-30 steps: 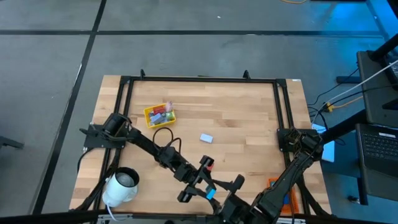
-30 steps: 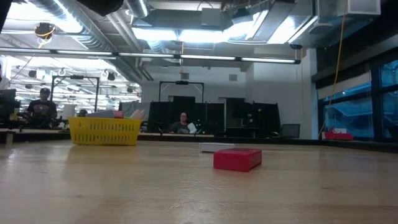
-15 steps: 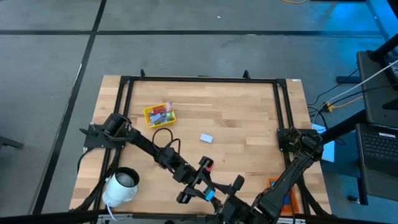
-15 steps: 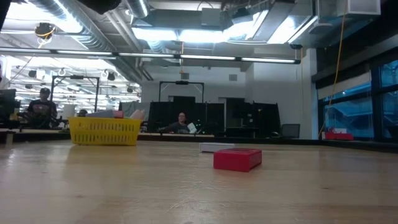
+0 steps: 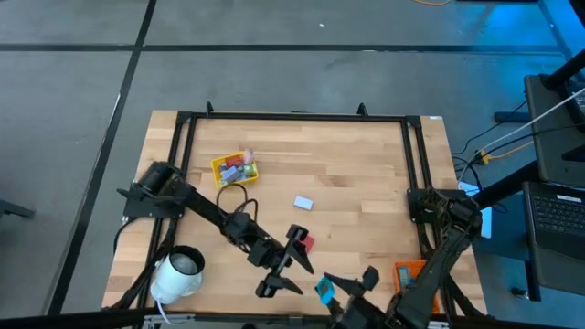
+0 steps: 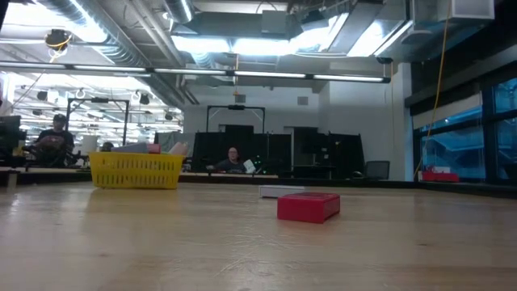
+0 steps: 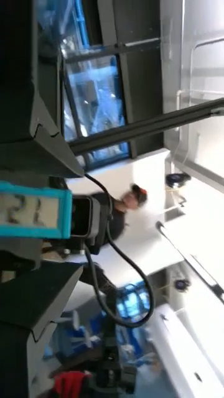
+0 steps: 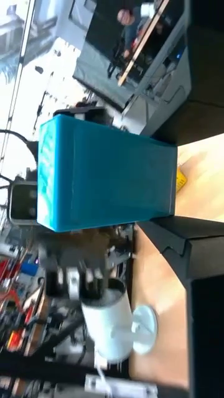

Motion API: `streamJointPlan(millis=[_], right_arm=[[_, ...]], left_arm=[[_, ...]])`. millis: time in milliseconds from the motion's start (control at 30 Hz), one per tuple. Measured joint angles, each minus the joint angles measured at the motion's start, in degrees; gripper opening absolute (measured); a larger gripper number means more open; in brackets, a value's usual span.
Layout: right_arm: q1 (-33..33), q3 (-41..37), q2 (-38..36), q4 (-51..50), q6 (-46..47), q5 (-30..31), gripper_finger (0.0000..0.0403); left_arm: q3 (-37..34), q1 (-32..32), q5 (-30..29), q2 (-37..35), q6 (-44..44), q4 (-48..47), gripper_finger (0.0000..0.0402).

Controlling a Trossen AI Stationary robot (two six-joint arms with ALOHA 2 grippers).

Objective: Pick & Place Office items
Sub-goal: Put the light blue digital timer into the orange bin

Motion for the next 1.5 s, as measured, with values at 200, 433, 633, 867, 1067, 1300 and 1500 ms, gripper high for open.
streamJointPlan(millis=[200,433,633,867,1067,1300,1500], right_arm=[[4.28,0.00,-0.42,-5.60,4.99,-0.02,0.0158],[5.48,0.00,-2.03,-32.91,40.23,-16.83,0.0158],[-0.41,-0.09,-3.55,-42.02,40.47,-32.17,0.0161],[-5.33,0.00,-12.71,-62.27,49.98,-52.94,0.0162],[-4.38,0.02,-14.45,-75.15,64.36,-73.90,0.0161],[2.21,0.02,-14.40,-76.22,80.81,-84.39,0.0161],[9.07,0.00,-12.56,-75.79,94.10,-91.50,0.0161]], left_arm=[[-5.09,0.07,-9.42,-13.86,6.48,-21.57,0.0236],[-7.71,-2.22,-20.93,-29.87,7.88,-51.72,0.0237],[-9.28,-4.14,-26.33,-34.38,10.47,-56.45,0.0237],[-9.65,-4.07,-31.67,-34.66,14.60,-58.39,0.0237],[-9.65,-4.33,-39.54,-34.66,17.63,-61.02,0.0237],[-9.72,-5.24,-55.35,-35.88,17.26,-70.88,0.0237],[-9.70,-7.27,-64.73,-38.63,16.77,-75.81,0.0237]])
